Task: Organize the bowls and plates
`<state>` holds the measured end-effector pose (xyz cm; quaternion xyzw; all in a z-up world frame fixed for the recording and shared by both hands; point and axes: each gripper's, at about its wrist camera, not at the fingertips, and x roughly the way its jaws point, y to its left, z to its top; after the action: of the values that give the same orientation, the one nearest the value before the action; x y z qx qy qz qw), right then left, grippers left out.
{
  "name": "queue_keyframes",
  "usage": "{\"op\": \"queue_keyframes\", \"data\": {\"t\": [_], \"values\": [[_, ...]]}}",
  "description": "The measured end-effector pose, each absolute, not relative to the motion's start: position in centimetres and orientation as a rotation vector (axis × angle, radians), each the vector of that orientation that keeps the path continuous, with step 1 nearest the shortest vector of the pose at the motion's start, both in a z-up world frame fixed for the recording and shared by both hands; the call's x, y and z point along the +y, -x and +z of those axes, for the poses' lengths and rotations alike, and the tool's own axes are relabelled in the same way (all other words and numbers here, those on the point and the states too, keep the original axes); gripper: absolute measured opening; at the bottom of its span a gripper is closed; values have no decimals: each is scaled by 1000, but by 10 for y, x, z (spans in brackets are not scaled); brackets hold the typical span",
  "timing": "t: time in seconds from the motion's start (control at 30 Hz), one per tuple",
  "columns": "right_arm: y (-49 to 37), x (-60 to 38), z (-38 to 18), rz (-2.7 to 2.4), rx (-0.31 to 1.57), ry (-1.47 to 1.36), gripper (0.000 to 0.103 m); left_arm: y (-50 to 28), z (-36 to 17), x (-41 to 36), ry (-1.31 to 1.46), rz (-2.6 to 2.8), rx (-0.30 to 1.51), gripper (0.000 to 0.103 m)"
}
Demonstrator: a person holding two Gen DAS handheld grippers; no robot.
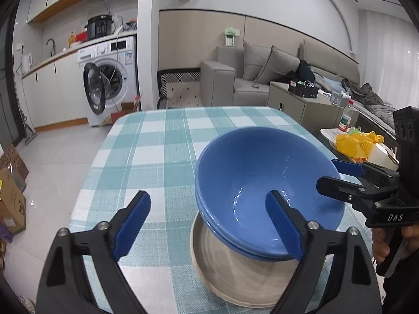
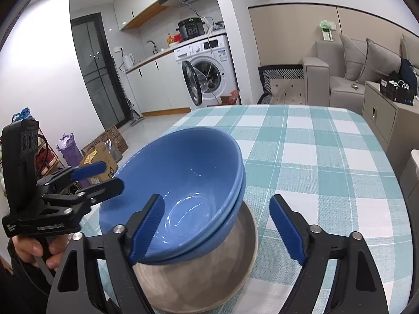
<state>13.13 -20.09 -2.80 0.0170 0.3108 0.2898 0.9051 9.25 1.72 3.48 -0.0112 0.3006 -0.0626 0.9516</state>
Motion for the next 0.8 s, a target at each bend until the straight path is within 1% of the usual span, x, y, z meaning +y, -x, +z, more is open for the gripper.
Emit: {"op": "queue_keyframes", "data": {"t": [0.03, 0.07, 0.1, 0.43, 0.8], "values": [[-130, -205, -29, 592, 629, -43, 94, -91, 35, 18, 17, -132, 610, 99], [-128, -207, -30, 591, 623, -45, 100, -88, 35, 18, 10, -132, 605, 102], [-126, -210, -32, 592, 612, -49, 102, -86, 36, 19, 5, -127, 593, 103], [-91, -222, -29, 604, 500, 0, 102, -63, 24, 29, 34, -139, 525, 103], [-56, -223, -52, 617, 483, 11, 102, -40, 2, 33, 26, -75, 497, 103]]}}
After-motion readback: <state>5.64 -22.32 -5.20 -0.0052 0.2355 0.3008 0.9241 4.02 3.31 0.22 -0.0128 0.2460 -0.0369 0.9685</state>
